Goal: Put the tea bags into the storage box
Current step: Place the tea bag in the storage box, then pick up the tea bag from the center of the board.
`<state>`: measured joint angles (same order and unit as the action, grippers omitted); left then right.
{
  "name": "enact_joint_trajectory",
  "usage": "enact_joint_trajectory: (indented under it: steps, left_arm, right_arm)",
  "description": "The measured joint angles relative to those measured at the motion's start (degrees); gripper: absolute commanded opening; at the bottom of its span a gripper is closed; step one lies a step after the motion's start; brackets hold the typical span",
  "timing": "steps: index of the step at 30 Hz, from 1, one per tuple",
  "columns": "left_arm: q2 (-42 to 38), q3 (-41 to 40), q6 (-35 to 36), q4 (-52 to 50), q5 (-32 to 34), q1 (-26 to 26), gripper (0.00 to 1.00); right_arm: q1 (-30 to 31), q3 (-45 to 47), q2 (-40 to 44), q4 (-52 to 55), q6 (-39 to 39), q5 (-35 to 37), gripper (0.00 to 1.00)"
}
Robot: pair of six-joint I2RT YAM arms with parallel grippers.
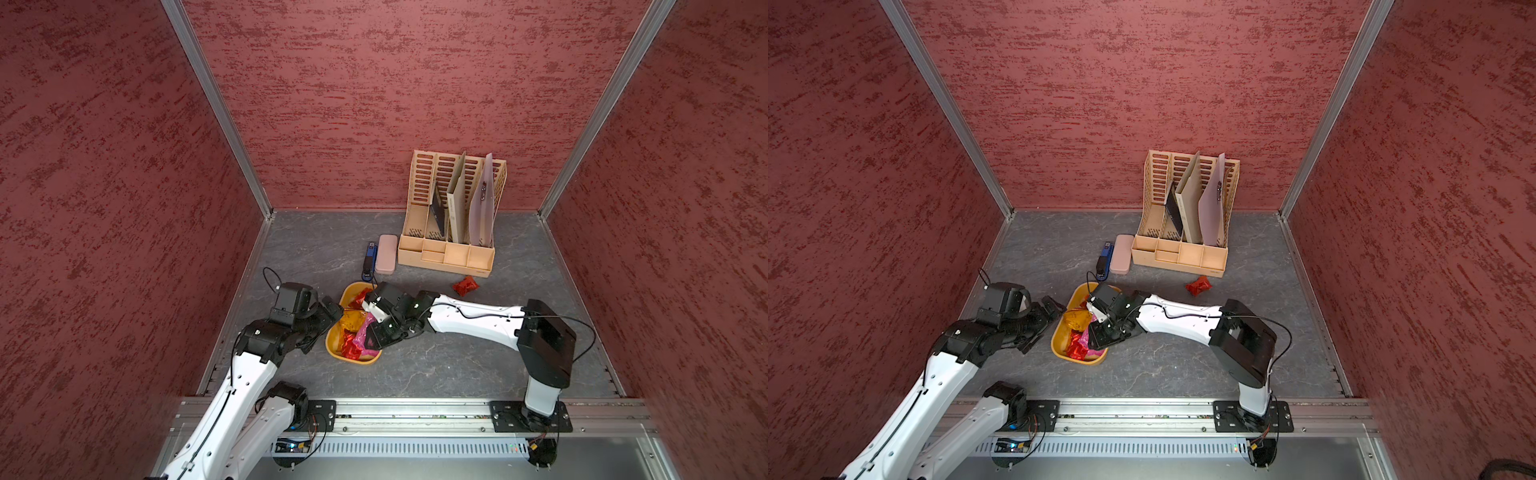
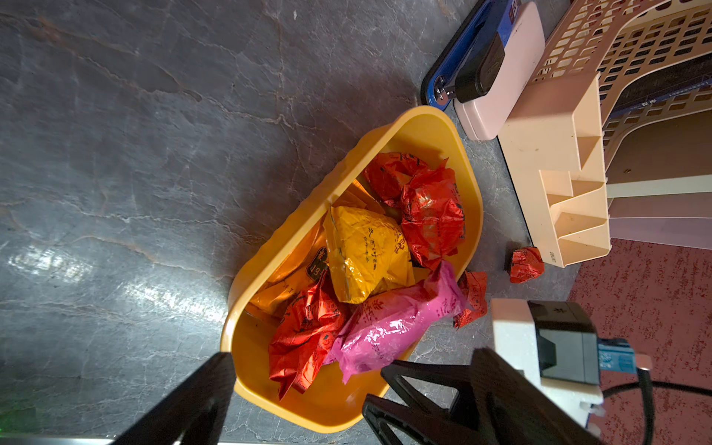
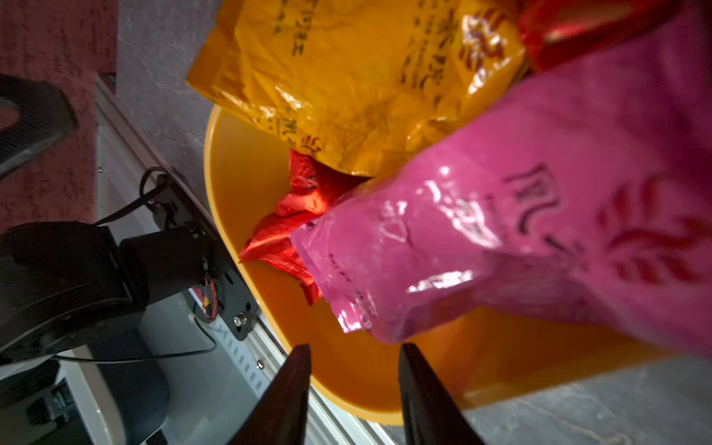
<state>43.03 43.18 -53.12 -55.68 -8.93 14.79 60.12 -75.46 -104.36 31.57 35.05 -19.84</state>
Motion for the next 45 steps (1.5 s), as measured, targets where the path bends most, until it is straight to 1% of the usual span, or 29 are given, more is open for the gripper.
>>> enact_joint_trajectory:
  steps: [3, 7, 12, 16, 18, 20, 24, 27, 32, 35, 38, 40, 42, 45]
  left_arm:
    - [0.2, 0.0, 0.0, 0.1, 0.0, 0.0, 1.00]
    - [2.5, 0.2, 0.0, 0.9, -0.2, 0.0, 1.00]
    - [9.1, 2.8, 0.7, 3.8, -0.2, 1.0, 1.00]
    - [15.9, 7.0, 1.5, 7.2, -0.2, 3.8, 1.00]
    - [18.9, 8.9, 1.6, 8.6, -0.2, 5.1, 1.00]
    - [21.6, 10.7, 1.8, 9.9, -0.2, 6.4, 1.00]
    - [24.1, 12.4, 2.2, 11.6, -0.3, 8.0, 1.00]
    - [24.0, 12.4, 2.2, 11.8, -0.3, 8.1, 1.00]
    - [22.7, 12.3, 2.4, 11.1, 0.0, 7.9, 1.00]
    - [20.4, 11.3, 2.2, 11.0, 0.0, 7.2, 1.00]
    - [17.7, 9.5, 1.5, 10.5, 0.2, 6.3, 1.00]
    - [16.2, 8.4, 1.2, 10.2, 0.4, 5.9, 1.00]
    - [15.1, 7.6, 0.9, 10.0, 0.5, 5.6, 1.00]
    - [14.5, 7.2, 0.6, 9.5, 0.7, 5.4, 1.00]
  right_arm:
    - [-1.2, 2.2, 3.6, 1.3, 0.2, 2.2, 0.54]
    - [-5.1, 5.9, 11.3, 4.0, 0.4, 6.1, 0.56]
    - [-10.8, 10.1, 18.8, 7.4, -0.2, 11.2, 0.57]
    - [-14.3, 13.3, 21.2, 11.0, -2.7, 15.6, 0.60]
    - [-14.9, 14.0, 21.2, 12.6, -4.6, 17.8, 0.60]
    - [-15.5, 14.1, 20.9, 13.8, -6.8, 19.5, 0.67]
    - [-16.0, 13.5, 16.9, 14.1, -12.3, 21.8, 0.87]
    - [-16.1, 11.6, 11.8, 14.1, -16.7, 23.9, 0.89]
    - [-16.1, 8.1, 5.4, 13.4, -21.6, 26.5, 0.89]
    - [-16.2, 6.1, 2.0, 12.8, -23.4, 27.0, 0.86]
    - [-16.2, 5.8, -0.6, 11.9, -24.4, 27.1, 0.79]
    - [-16.3, 5.9, -1.6, 11.5, -24.6, 27.1, 0.70]
    - [-16.5, 6.2, -1.8, 11.1, -24.7, 27.0, 0.56]
    - [-16.9, 6.6, -1.8, 10.6, -24.8, 27.0, 0.40]
